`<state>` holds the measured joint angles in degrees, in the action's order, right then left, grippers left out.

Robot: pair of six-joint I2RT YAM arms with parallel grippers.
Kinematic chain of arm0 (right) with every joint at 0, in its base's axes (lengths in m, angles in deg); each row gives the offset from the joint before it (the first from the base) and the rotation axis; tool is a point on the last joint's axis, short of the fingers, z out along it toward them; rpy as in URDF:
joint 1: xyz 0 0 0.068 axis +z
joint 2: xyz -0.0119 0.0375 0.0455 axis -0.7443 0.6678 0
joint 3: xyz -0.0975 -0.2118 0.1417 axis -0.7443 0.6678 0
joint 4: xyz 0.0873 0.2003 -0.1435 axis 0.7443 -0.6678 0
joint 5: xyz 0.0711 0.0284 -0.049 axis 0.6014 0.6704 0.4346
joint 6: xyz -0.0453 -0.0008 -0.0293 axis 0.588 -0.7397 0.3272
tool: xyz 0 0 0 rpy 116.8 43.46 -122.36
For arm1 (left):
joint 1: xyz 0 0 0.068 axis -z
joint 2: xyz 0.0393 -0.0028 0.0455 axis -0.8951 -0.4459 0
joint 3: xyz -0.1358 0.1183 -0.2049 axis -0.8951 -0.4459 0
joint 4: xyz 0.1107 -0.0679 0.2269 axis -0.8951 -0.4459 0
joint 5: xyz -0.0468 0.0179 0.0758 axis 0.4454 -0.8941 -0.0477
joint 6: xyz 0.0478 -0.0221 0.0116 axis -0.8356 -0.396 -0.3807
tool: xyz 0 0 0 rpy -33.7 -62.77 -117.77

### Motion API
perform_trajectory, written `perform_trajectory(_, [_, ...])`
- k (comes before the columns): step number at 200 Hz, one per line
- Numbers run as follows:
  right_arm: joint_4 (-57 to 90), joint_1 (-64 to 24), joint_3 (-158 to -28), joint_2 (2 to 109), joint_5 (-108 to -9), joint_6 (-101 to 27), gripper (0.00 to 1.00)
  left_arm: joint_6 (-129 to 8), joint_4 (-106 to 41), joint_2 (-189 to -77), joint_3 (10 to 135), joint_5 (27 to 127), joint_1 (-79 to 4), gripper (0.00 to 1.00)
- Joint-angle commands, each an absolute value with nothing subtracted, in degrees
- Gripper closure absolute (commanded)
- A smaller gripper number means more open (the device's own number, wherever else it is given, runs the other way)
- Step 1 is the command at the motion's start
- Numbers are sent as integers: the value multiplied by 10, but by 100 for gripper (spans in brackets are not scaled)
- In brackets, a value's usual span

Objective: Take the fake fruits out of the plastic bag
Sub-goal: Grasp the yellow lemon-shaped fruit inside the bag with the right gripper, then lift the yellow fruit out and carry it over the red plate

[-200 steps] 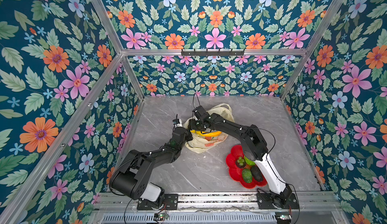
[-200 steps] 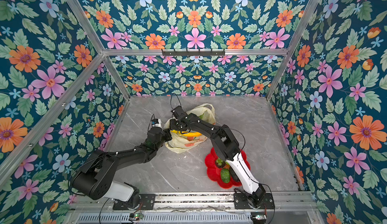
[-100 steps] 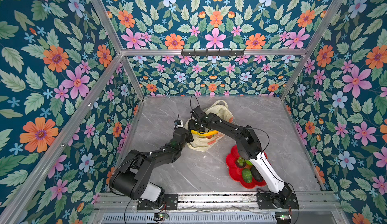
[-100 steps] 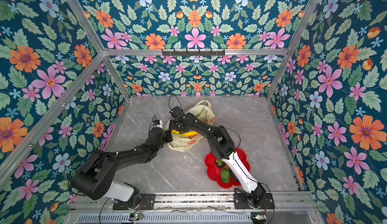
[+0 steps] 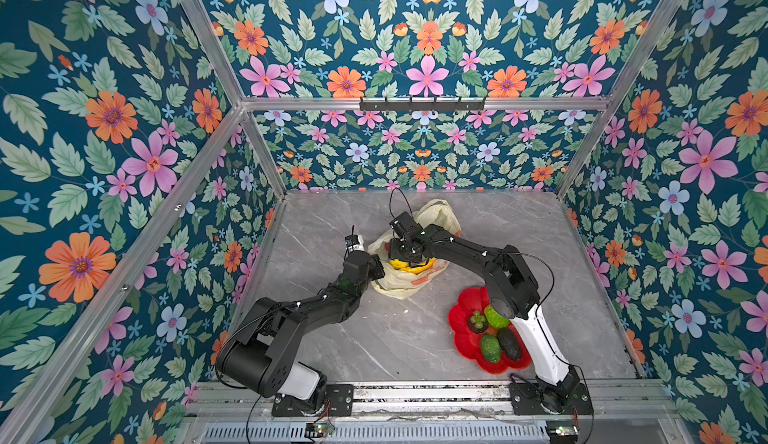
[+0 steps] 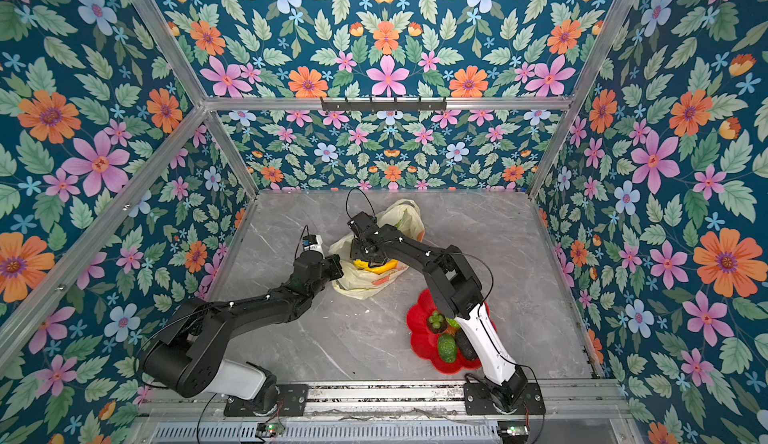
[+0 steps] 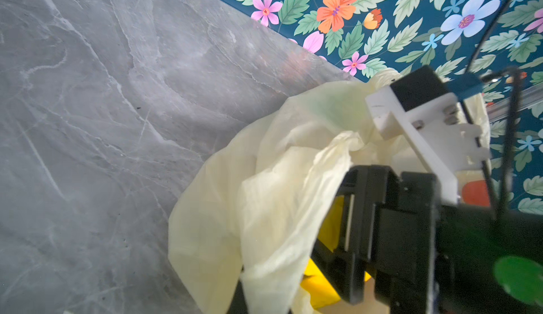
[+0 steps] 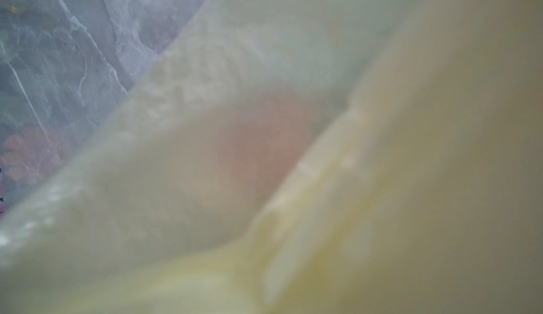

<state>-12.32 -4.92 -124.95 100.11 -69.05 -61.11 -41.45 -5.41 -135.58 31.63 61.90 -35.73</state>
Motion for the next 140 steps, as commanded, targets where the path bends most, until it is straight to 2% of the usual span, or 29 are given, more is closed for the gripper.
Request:
perform_trajectory(1, [-107,-48,-1245,986,-687,-605,38,-422,-46,-1364,324,624,-358,100])
perform_trajectory(88, [-112,-48,-1147,861,-677,-577,39,-428,-55,-1378,338,638,-358,99])
perform_trajectory(140, [-162,-48,-1106,788,-673,-550,39,-431,-59,-1375,339,636,-358,99])
